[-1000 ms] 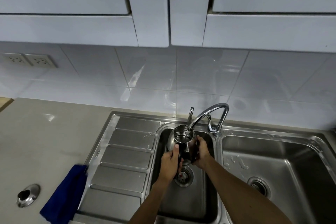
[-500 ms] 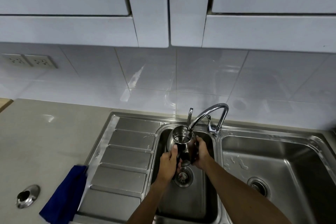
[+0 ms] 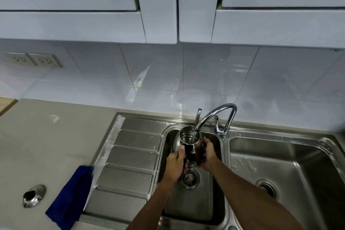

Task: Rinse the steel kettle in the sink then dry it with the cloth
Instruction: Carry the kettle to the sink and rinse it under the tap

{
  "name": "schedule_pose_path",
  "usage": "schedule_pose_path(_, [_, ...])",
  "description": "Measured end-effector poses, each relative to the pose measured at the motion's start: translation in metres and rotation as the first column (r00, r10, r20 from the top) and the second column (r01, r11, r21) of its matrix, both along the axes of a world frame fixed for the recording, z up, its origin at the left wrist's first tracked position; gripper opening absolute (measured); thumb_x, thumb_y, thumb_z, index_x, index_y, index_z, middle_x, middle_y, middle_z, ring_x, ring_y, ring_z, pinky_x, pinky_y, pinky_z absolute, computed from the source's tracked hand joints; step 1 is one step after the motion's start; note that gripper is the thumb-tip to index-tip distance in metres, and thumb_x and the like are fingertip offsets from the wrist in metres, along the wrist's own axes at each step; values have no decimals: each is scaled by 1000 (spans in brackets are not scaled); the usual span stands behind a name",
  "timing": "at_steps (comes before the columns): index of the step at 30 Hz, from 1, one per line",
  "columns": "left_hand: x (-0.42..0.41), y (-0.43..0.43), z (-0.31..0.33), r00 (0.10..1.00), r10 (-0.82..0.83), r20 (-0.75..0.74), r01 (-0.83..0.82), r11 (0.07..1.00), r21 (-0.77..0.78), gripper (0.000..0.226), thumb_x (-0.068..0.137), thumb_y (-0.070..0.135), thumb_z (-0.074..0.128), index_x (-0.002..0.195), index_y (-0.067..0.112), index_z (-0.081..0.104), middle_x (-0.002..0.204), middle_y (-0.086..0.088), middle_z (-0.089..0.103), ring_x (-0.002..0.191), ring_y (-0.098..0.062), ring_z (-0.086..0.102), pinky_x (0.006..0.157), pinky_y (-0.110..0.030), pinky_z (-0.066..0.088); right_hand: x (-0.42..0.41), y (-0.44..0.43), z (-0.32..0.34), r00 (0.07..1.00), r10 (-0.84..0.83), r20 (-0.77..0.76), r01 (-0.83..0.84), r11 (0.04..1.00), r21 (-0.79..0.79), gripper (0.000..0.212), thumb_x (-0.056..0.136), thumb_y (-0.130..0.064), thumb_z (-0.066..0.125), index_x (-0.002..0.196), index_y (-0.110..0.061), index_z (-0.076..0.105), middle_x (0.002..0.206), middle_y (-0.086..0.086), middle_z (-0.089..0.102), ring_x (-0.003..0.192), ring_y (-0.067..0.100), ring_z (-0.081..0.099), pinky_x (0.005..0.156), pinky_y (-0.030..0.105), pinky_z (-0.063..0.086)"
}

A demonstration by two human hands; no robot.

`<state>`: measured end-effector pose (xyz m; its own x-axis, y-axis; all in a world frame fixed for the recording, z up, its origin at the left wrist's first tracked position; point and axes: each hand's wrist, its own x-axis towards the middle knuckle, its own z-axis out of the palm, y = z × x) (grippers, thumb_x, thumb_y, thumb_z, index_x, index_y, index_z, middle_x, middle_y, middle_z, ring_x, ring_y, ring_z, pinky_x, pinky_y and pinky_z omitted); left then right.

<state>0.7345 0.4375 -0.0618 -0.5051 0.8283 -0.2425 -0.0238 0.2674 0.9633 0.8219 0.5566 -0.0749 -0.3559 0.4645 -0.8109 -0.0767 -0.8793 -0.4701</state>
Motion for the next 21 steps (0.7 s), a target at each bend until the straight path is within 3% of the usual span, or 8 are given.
schedule_pose_path(3, [1, -1, 2, 1000, -2, 10, 2, 1000, -15, 57, 104, 38, 39, 59, 11, 59, 45, 1, 54, 39, -10, 49, 42, -22, 42, 1, -1, -1, 1000, 8, -10, -7, 1000, 9, 63, 95, -60, 38, 101, -6, 69, 90, 18, 68, 82, 32, 62, 68, 36, 49])
schedule_pose_path(7, [2, 0, 5, 1000, -2, 22, 2, 1000, -26, 55, 104, 38, 39, 60, 11, 58, 45, 2, 54, 39, -9, 48, 41, -22, 42, 1, -1, 2, 1000, 0, -25, 0, 1000, 2, 61, 95, -59, 36, 101, -9, 69, 87, 18, 70, 80, 31, 63, 65, 34, 48])
schedule_pose_path(10, [2, 0, 7, 1000, -2, 27, 3, 999, -32, 54, 104, 37, 39, 61, 10, 58, 45, 2, 53, 38, -8, 48, 41, -21, 41, 1, -1, 1, 999, -9, -39, 8, 1000, -5, 60, 95, -59, 37, 95, -9, 70, 73, 16, 74, 81, 31, 62, 66, 35, 48])
schedule_pose_path(15, [3, 1, 7, 1000, -3, 25, 3, 1000, -20, 56, 105, 37, 38, 65, 3, 59, 45, 1, 52, 38, -11, 46, 41, -21, 40, 0, 0, 3, 999, -14, -47, 13, 1000, -15, 60, 95, -59, 38, 97, -6, 68, 88, 17, 68, 81, 31, 62, 69, 35, 48])
schedule_pose_path(21, [4, 1, 7, 1000, -2, 13, 2, 1000, -21, 58, 105, 37, 38, 63, 4, 60, 45, 1, 52, 38, -11, 47, 41, -22, 41, 0, 2, 2, 1000, -2, 4, 2, 1000, -25, 57, 94, -58, 41, 91, -7, 67, 86, 15, 65, 78, 30, 60, 65, 32, 45])
